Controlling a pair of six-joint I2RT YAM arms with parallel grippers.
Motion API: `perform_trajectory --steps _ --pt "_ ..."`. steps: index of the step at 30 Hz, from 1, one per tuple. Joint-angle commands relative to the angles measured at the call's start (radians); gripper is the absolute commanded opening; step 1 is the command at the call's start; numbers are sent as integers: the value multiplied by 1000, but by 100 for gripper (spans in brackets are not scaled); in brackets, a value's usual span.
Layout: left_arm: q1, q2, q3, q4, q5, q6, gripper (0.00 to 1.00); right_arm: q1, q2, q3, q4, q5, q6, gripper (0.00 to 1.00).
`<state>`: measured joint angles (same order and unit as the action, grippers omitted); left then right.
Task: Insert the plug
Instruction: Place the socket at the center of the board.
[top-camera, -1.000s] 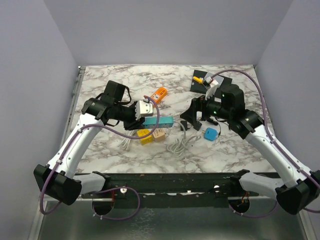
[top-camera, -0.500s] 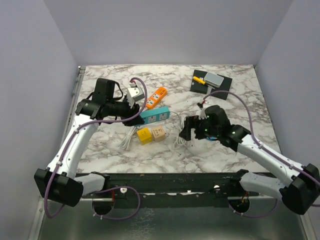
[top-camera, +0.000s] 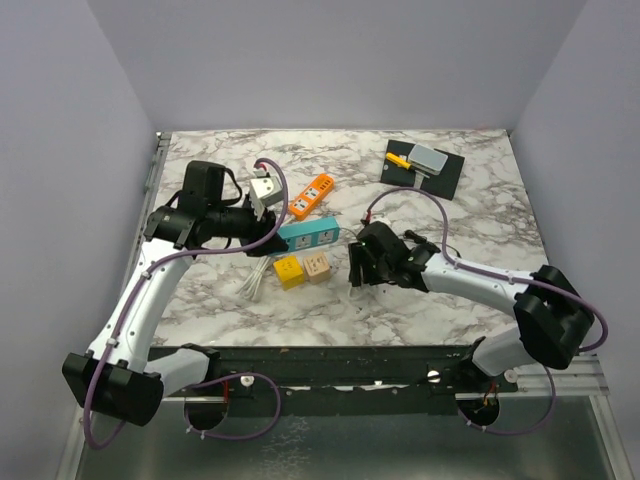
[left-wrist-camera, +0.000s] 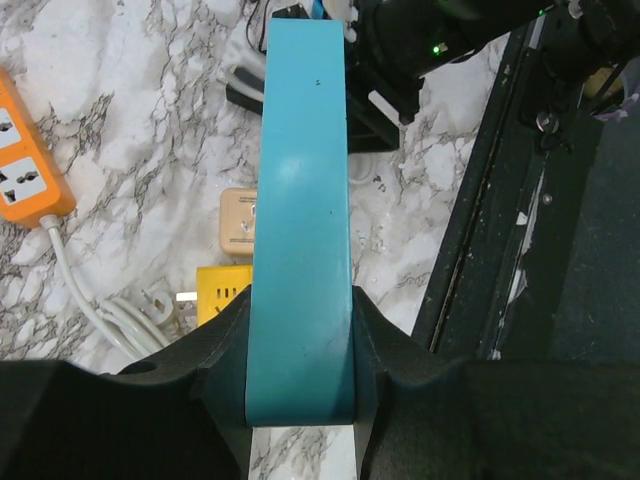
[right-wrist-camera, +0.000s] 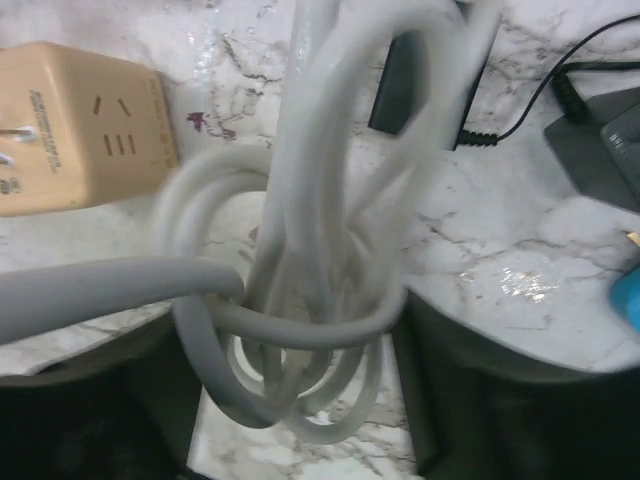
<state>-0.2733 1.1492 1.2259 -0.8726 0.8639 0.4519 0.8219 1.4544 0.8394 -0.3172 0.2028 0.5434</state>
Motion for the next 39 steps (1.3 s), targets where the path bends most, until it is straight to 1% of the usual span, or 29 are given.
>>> perform_trajectory --steps 1,2,3,4,6,9,11,13,16,17,19,20,21,23,24,25,26,27,31,34,35,37,39 --pt "-15 -38 -20 36 97 -23 0 32 -26 47 -73 216 50 28" --pt "-21 -36 -26 36 102 -23 0 32 -60 37 -91 242 58 17" --pt "-28 -32 -33 39 108 -22 0 32 -102 25 -108 263 66 13" --pt "-40 -28 -42 42 116 -15 0 32 -144 14 -132 286 71 11" --pt "-79 -20 -72 60 120 -1 0 32 -234 -1 -210 351 100 10" --pt "-127 -6 -163 283 84 -184 0 33 -352 -1 -375 463 180 9" --pt "-186 31 -188 389 51 -246 0 33 -414 6 -482 522 246 9" --pt "-256 95 -174 479 21 -290 0 32 -441 17 -610 595 343 9" --pt "-372 210 -110 586 -14 -364 0 32 -440 41 -840 697 595 9" --pt "-401 256 -84 627 -22 -389 0 33 -437 49 -876 713 641 9" --pt "-454 341 -26 695 -41 -437 0 32 -426 63 -887 719 629 9" --pt "-470 383 16 717 -46 -460 0 32 -414 77 -904 721 635 11" --pt "-482 422 48 724 -46 -482 0 32 -402 82 -921 719 639 19" --pt "-493 490 109 725 -55 -520 0 32 -369 100 -997 722 723 56" --pt "-493 523 138 726 -62 -548 0 32 -356 111 -1035 720 755 72" --pt "-491 553 162 726 -71 -573 0 33 -347 117 -1049 709 759 84" --pt "-489 577 188 726 -70 -588 0 33 -342 120 -1052 700 758 93" --pt "-489 601 210 727 -71 -599 0 32 -340 122 -1059 693 769 99" --pt "-490 696 312 728 -66 -661 0 32 -372 132 -1127 670 877 100" --pt "-492 719 344 732 -57 -678 0 32 -457 116 -1145 592 967 99" --pt "-492 717 347 732 -57 -679 0 33 -503 93 -1126 553 1005 95" --pt "-492 708 346 733 -61 -681 0 32 -602 30 -1028 468 1018 87" --pt "-492 695 341 732 -69 -683 0 32 -686 -47 -908 391 1022 75"
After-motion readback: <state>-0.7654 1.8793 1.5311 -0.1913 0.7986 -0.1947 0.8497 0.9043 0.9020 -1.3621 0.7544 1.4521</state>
